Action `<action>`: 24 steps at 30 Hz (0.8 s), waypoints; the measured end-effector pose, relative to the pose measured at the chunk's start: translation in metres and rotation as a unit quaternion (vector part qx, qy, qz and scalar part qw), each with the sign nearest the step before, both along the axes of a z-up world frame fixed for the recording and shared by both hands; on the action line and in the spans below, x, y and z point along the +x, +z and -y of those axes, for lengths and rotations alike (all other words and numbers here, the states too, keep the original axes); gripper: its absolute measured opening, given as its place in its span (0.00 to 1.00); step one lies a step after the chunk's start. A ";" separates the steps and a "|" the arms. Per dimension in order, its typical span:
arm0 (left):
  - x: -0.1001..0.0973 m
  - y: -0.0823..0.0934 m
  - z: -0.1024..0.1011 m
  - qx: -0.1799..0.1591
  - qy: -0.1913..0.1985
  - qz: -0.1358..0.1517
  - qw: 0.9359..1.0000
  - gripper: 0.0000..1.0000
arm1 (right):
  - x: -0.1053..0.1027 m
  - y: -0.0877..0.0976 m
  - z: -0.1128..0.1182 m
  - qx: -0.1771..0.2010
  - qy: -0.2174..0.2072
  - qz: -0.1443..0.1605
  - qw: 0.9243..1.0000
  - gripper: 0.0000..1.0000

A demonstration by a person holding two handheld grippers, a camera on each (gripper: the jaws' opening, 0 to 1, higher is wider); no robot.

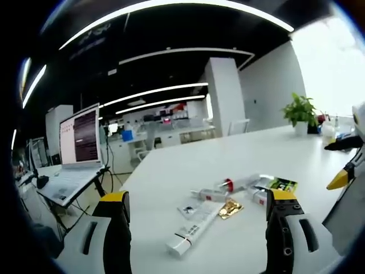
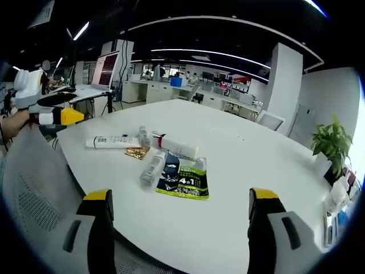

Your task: Arrange the skincare products in the storage area until every visible bottle or jar stands upright without overlapping.

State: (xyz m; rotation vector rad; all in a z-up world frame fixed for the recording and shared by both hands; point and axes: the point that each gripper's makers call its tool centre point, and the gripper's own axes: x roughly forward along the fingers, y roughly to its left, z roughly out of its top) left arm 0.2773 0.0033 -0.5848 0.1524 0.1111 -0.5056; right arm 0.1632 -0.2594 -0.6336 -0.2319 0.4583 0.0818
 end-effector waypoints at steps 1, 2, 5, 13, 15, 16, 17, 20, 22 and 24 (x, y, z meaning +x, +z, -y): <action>0.000 0.000 0.000 0.000 0.000 -0.001 1.000 0.97 | 0.000 -0.001 0.000 0.002 0.000 -0.002 1.000 0.99; 0.000 -0.001 0.000 0.001 0.000 -0.003 1.000 0.97 | 0.000 -0.001 -0.001 0.002 0.000 -0.003 1.000 0.99; 0.000 -0.002 0.000 0.003 -0.002 -0.005 1.000 0.97 | 0.000 0.000 0.000 -0.001 0.000 -0.001 1.000 0.99; 0.000 -0.003 0.001 0.003 -0.004 -0.009 1.000 0.97 | 0.000 0.000 -0.002 0.001 0.004 -0.002 1.000 0.99; 0.000 -0.004 0.001 0.002 -0.005 -0.011 1.000 0.97 | -0.001 0.000 -0.001 -0.002 0.003 -0.002 1.000 0.99; -0.001 -0.004 0.002 0.001 -0.005 -0.012 1.000 0.97 | -0.001 0.000 -0.002 -0.001 0.003 -0.003 1.000 0.99; -0.001 -0.004 0.002 0.000 -0.005 -0.012 1.000 0.97 | -0.001 0.000 -0.002 -0.001 0.004 -0.002 1.000 0.99; -0.001 -0.003 0.002 -0.005 -0.005 -0.015 1.000 0.97 | -0.001 0.000 -0.001 0.000 0.003 0.000 1.000 0.99; -0.001 -0.003 0.002 -0.007 -0.005 -0.015 1.000 0.97 | -0.001 0.000 -0.002 0.003 0.003 -0.002 1.000 0.99; -0.001 -0.002 0.002 -0.008 -0.005 -0.014 1.000 0.97 | -0.001 0.001 -0.002 0.001 0.004 0.000 1.000 0.99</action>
